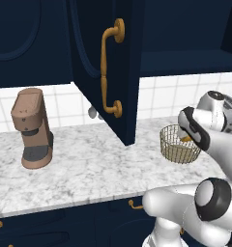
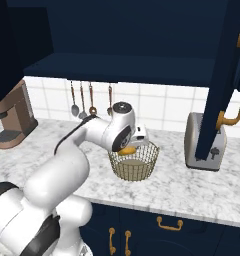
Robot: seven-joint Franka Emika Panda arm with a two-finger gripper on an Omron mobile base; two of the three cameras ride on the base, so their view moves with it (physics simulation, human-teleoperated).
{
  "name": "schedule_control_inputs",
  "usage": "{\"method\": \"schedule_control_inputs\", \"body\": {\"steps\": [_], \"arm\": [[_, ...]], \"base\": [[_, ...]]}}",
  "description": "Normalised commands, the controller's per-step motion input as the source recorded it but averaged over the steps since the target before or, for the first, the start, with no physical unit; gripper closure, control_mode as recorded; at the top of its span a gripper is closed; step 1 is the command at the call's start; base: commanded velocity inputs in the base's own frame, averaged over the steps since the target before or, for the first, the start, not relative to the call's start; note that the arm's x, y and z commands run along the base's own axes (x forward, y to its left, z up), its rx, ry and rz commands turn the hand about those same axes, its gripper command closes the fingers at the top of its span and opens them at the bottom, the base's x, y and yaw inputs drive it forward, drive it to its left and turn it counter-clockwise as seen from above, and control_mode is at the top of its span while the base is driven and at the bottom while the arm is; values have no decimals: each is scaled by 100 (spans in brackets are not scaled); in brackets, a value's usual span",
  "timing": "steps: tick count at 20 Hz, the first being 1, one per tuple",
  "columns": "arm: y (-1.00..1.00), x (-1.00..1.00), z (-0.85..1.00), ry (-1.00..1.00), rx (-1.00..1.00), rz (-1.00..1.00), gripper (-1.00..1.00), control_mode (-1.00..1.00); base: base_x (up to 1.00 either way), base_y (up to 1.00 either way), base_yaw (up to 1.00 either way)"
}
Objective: Open the cabinet, pick up the bread from the cabinet and place it in the basket. Then move the basket to the dining counter.
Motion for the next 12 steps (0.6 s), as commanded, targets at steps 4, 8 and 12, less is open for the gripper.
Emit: {"method": "schedule_control_inputs", "body": {"steps": [4, 8, 12], "arm": [[-21, 42, -41, 3, 0, 0, 100, -100], [-20, 23, -41, 5, 0, 0, 100, -100], [-17, 13, -35, 2, 0, 0, 100, -100]], "base": [[0, 0, 0], [0, 0, 0], [0, 0, 0]]}}
